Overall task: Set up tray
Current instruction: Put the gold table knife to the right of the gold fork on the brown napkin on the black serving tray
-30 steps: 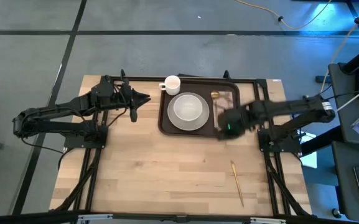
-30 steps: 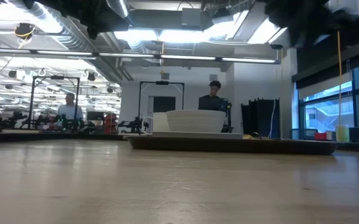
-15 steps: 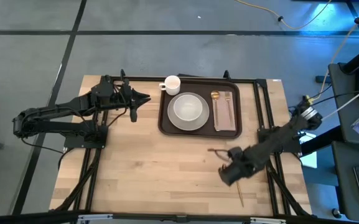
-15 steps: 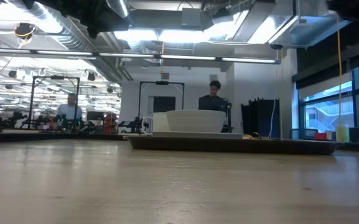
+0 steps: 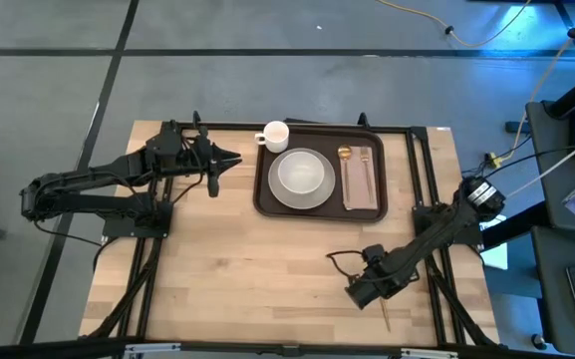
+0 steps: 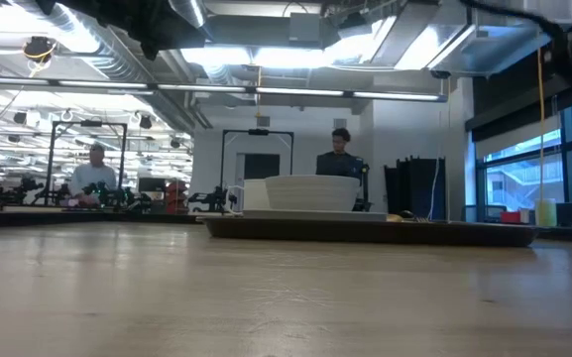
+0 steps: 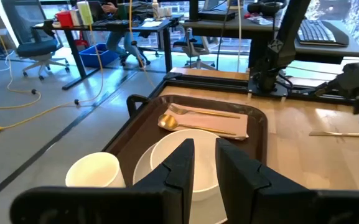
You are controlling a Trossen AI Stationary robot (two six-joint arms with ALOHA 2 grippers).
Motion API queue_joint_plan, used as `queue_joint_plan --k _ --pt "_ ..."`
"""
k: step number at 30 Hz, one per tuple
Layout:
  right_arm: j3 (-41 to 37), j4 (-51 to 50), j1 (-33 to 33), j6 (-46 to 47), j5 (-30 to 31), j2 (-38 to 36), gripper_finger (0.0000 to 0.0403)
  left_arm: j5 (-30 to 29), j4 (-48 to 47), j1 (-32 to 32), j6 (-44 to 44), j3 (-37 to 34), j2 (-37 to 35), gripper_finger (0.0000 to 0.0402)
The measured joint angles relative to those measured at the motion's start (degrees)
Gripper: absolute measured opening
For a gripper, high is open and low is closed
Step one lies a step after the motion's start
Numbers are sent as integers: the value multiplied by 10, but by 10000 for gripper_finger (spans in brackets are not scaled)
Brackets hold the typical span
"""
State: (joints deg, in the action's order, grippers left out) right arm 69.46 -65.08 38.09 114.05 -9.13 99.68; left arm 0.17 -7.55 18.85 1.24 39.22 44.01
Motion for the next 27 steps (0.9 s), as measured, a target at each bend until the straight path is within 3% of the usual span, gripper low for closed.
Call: queue_joint_plan --k 7,16,27 --pt "-103 151 -1 -3 -4 -39 127 0 0 0 -3 0 0 59" --pt "-107 133 1 20 -6 -37 132 0 0 0 0 0 0 59" --pt "-107 152 1 29 0 -36 250 0 0 0 0 0 0 59"
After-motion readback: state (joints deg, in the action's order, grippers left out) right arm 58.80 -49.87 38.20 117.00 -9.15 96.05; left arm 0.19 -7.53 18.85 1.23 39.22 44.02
